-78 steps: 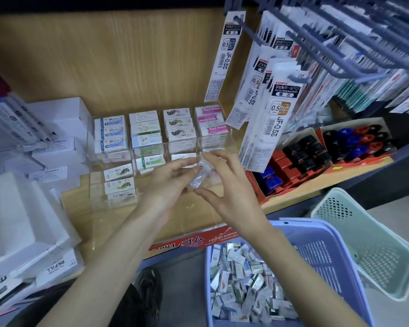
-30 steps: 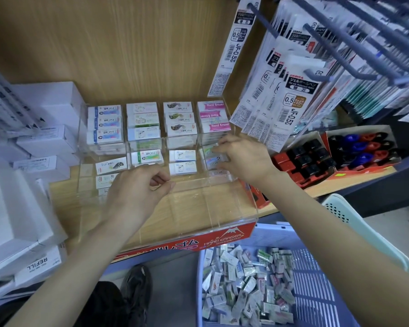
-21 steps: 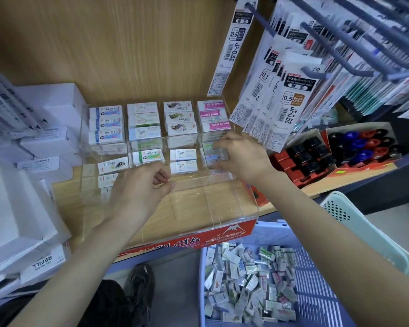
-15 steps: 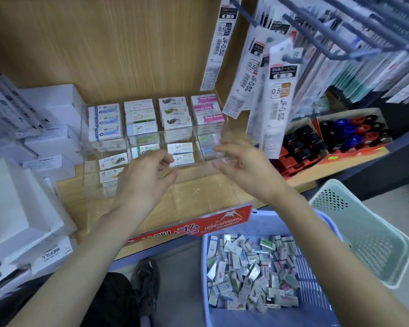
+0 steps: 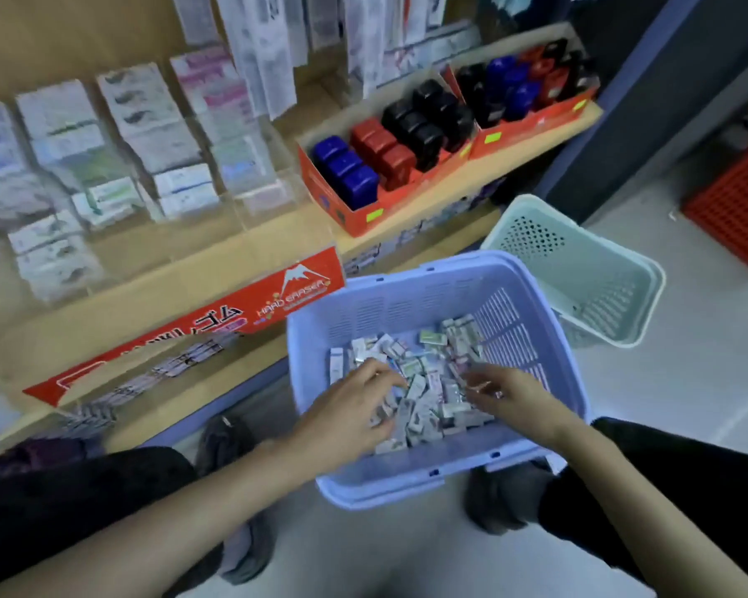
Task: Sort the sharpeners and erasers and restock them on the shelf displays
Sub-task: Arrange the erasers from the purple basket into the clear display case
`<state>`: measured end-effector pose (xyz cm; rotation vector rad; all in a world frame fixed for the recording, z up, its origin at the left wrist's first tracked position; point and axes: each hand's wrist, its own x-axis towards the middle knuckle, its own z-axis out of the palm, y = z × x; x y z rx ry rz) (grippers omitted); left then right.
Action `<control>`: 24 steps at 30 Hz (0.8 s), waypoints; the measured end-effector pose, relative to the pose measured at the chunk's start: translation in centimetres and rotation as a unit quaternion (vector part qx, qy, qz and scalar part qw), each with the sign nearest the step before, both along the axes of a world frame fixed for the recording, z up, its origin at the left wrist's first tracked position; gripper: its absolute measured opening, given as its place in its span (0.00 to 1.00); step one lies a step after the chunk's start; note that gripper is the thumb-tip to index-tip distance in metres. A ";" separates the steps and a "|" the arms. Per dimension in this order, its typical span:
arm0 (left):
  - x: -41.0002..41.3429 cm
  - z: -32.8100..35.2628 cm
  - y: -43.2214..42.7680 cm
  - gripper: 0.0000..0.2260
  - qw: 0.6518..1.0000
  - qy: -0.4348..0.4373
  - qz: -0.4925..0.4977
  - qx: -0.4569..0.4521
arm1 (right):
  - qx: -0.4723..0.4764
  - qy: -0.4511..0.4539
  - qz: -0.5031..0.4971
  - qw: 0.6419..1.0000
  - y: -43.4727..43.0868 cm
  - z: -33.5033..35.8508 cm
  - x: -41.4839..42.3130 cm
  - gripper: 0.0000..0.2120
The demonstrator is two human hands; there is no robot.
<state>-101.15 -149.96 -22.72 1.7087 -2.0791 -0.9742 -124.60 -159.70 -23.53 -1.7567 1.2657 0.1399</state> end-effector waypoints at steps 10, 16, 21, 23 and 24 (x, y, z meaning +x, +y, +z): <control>0.8 -17.9 -7.0 0.32 0.946 0.008 0.235 0.221 | 0.107 0.013 -0.153 0.982 -4.8 -14.4 -0.2 0.34; 0.6 -22.2 -8.4 0.34 0.908 0.024 0.340 0.242 | 0.129 0.056 -0.166 0.976 -5.8 -20.5 2.8 0.38; 0.3 -23.0 -9.4 0.23 0.868 0.108 0.438 0.208 | 0.146 0.068 -0.233 0.959 -4.4 -22.3 6.2 0.48; 0.1 -23.2 -9.3 0.22 0.855 0.130 0.461 0.201 | 0.125 0.094 -0.245 0.957 -4.7 -22.7 6.6 0.46; 0.1 -23.5 -9.1 0.22 0.848 0.139 0.472 0.195 | 0.133 0.075 -0.267 0.952 -4.9 -22.9 6.7 0.47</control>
